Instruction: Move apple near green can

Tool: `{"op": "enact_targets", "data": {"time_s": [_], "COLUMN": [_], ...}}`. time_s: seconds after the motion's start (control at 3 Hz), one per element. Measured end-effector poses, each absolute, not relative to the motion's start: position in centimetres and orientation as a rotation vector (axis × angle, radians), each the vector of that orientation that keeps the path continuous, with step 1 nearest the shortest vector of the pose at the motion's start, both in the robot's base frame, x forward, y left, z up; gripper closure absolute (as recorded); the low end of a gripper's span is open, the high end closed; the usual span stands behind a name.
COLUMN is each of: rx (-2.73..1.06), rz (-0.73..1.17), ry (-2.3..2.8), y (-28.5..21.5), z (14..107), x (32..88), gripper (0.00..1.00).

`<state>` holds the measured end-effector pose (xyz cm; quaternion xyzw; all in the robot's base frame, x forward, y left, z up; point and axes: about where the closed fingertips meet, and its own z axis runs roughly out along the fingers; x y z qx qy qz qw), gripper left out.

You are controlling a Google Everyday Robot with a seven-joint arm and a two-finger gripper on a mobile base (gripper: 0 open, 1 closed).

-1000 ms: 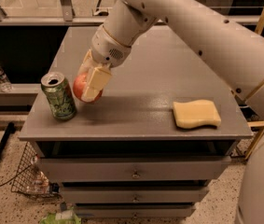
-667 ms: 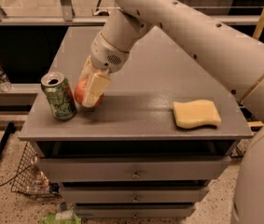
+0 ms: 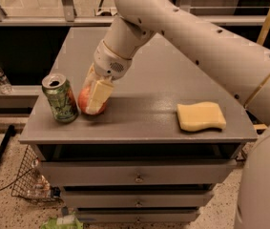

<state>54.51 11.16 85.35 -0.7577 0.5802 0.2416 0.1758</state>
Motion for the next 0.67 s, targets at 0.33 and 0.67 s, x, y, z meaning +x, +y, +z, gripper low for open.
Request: {"op": "enact_targets", "data": {"time_s": [0.33,0.67], "rx": [-2.148,-2.150], "rz": [0.686,0.688], "ry": [1.642,1.640], "y": [11.32,11.47], "z": [85.23,85.12], "x": [54.47,54.44], "gripper": [0.59,0.36]}}
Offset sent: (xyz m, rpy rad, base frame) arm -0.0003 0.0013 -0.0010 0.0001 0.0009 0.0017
